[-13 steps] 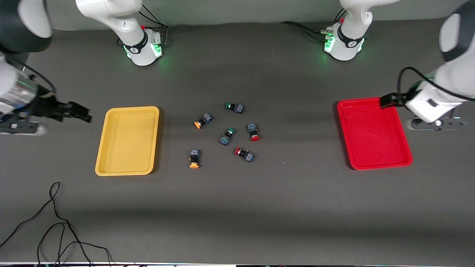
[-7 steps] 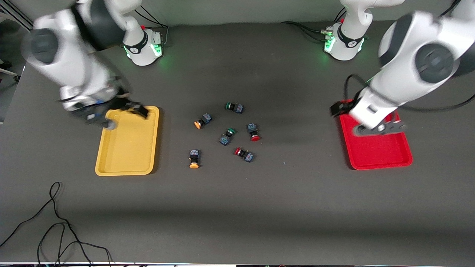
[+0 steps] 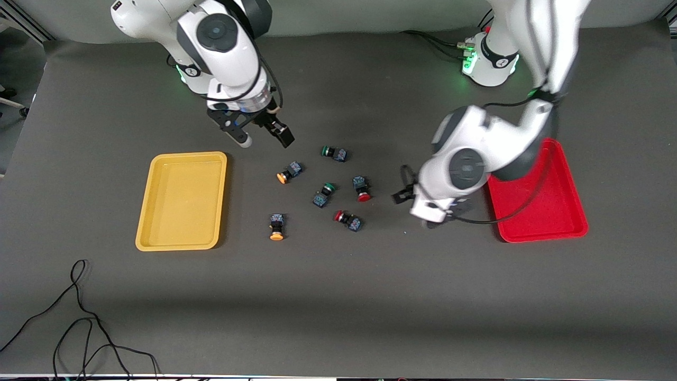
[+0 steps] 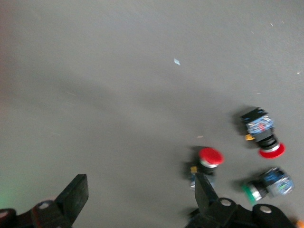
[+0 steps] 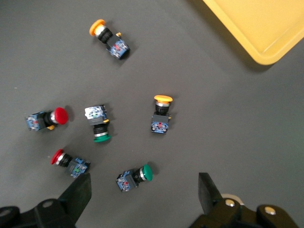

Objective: Place red and yellow buttons in trays
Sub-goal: 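Grasp an orange button with the right gripper while the left gripper grasps a red button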

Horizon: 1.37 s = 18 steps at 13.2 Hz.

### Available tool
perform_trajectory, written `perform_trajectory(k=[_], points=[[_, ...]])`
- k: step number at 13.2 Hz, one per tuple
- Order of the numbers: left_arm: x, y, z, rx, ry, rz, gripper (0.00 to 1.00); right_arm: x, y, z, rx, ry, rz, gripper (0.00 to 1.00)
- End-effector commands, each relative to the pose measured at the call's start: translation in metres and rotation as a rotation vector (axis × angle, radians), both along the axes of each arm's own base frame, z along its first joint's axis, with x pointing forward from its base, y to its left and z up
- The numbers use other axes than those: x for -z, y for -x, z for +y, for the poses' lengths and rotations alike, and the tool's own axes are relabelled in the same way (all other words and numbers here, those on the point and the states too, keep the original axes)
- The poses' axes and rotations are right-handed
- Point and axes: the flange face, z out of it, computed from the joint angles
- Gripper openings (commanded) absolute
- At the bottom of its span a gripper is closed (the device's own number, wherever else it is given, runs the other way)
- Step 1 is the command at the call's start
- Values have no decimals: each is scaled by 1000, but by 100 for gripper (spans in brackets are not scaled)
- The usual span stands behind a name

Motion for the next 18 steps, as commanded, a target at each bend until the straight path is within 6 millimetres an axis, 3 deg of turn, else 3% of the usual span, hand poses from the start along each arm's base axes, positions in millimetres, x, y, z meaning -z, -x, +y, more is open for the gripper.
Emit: perform_trajectory(k=[1,3,4,6,9,11,12,13,14,15,16,17,18], points=[[36,22,-68,-105,6,-39,100,50,10,-19,32,3,-37,100],[66,35,-90,-99,20,-52,100,104,10,-19,27,19,-39,100],[77,40,-96,-85,19,-56,100,121,9,-17,59,28,-32,100],[98,47,-101,-53,-3,-70,98,156,22,1,45,45,-20,100],[114,53,-100,-56,-1,-73,91,218,23,3,53,60,-15,100],[117,61,-107,-34,-10,-83,67,245,28,7,66,57,-26,100],[118,60,-105,-36,-18,-86,44,248,27,6,68,60,-24,100],[120,54,-98,-56,-30,-92,30,248,26,5,70,60,-24,100],[124,53,-96,-49,-43,-98,24,248,26,5,67,61,-25,93],[126,54,-95,-42,-50,-102,23,248,26,5,63,60,-26,56],[124,51,-92,-44,-55,-99,12,248,27,6,57,60,-27,26],[117,44,-85,-44,-60,-98,7,248,26,5,57,60,-27,9],[95,32,-69,-58,-81,-94,6,248,26,5,51,61,-27,4]])
